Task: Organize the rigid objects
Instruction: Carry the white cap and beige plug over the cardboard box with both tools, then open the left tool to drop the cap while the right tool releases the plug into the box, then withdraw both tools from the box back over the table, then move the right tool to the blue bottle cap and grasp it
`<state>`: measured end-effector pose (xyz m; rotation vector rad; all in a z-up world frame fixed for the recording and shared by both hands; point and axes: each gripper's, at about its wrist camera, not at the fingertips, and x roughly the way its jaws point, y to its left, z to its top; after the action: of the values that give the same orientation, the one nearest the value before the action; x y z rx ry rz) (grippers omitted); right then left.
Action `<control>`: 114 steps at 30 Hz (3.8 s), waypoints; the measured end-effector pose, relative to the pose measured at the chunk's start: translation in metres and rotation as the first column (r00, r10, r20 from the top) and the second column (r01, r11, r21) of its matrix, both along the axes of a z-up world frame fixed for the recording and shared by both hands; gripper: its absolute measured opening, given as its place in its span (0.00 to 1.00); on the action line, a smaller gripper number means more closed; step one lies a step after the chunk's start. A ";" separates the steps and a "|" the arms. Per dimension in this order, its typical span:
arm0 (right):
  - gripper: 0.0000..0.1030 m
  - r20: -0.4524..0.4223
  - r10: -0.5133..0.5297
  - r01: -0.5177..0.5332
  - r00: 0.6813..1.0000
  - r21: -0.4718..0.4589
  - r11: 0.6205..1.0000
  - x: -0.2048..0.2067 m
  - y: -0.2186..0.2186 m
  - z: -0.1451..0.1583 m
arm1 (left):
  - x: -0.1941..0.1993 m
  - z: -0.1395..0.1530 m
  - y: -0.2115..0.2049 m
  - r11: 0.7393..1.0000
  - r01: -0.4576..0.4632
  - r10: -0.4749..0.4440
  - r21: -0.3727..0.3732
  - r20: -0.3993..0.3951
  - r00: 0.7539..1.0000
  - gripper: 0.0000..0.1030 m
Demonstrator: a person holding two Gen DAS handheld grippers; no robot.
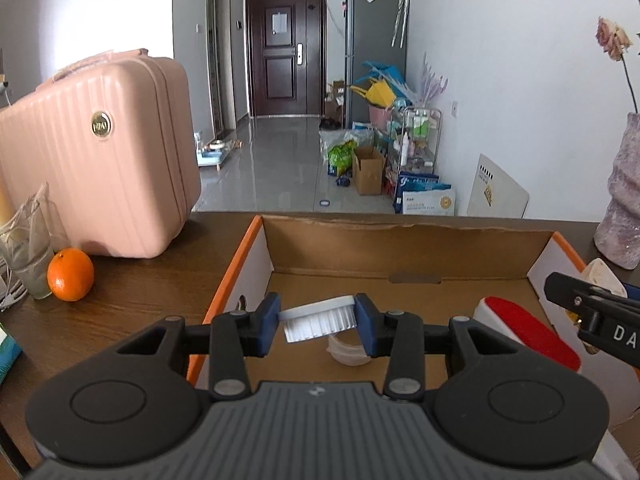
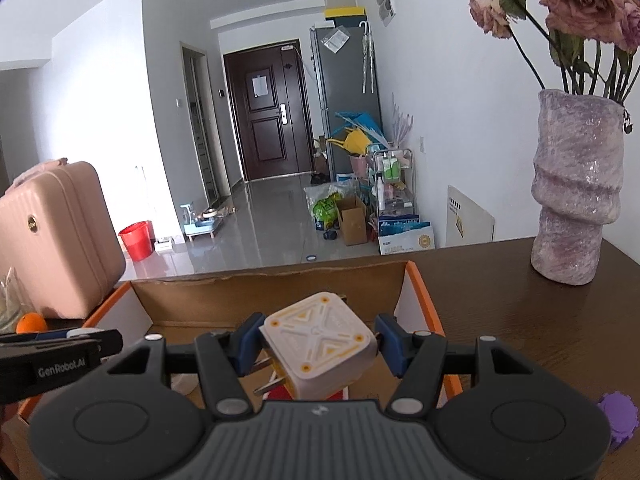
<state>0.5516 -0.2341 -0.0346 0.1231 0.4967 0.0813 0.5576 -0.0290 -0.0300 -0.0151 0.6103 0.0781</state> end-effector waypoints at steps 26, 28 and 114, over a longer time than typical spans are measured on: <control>1.00 -0.005 -0.035 0.036 0.999 0.023 0.999 0.001 -0.010 -0.002 | -0.003 0.000 0.006 0.999 -0.050 0.050 -0.013 0.007 0.999 1.00; 1.00 -0.004 -0.035 0.035 0.999 0.022 0.999 0.000 -0.009 -0.002 | -0.003 0.000 0.007 0.999 -0.051 0.051 -0.012 0.008 0.999 1.00; 1.00 0.070 0.002 0.004 0.998 -0.090 0.996 -0.256 -0.002 -0.030 | -0.259 -0.016 0.017 0.997 0.071 -0.069 -0.017 0.097 0.993 1.00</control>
<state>0.2958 -0.2365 -0.0644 0.0317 0.4296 0.0616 0.2985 -0.0116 -0.0459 -0.0167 0.5148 0.0033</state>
